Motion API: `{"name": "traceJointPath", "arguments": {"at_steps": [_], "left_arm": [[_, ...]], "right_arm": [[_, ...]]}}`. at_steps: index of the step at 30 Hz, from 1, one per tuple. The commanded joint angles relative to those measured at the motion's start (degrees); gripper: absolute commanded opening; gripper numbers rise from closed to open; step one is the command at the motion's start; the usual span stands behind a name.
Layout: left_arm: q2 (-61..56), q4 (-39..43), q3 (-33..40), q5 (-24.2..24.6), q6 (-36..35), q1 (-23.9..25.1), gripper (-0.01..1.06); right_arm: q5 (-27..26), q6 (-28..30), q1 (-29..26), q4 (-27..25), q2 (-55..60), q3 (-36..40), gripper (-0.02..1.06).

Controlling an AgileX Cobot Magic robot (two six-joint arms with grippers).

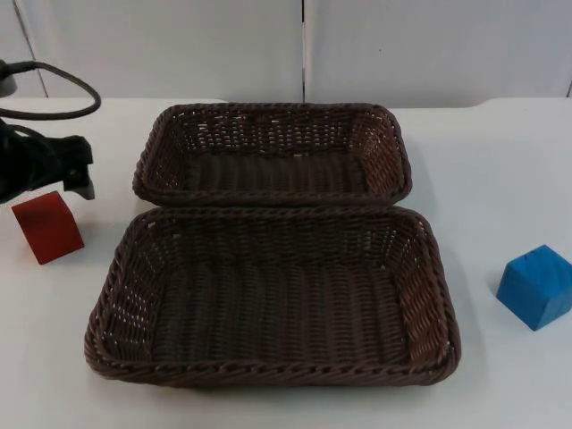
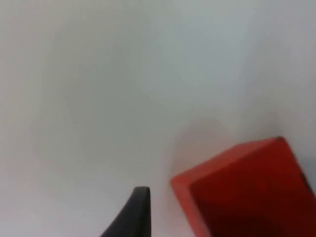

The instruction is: Pick up one cube with the left hand and place it into the upper basket. Pick up one cube with the right hand and place it into the lower basket.

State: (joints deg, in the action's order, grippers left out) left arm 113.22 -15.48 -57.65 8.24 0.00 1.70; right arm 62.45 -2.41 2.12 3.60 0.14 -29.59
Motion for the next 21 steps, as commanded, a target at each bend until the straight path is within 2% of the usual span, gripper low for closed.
{"name": "traceJointPath", "arguments": {"at_steps": [1,7,13,21], "left_arm": [[0.48,0.09,-0.26,-1.09,-0.40,0.56,1.00],[2.27,0.09,-0.47,-3.22,-0.40,0.56,1.00],[5.23,0.09,-2.69,-2.79,0.00,0.56,1.00],[5.71,0.09,-2.80,-4.61,0.00,0.56,0.99]], "right_arm": [[-0.64,0.46,-0.26,0.22,-0.14,0.08,0.85],[-0.64,0.46,-0.26,0.22,-0.14,0.08,0.85],[-0.64,0.46,-0.26,0.22,-0.14,0.08,0.85],[-0.64,0.46,-0.26,0.22,-0.14,0.08,0.85]]}}
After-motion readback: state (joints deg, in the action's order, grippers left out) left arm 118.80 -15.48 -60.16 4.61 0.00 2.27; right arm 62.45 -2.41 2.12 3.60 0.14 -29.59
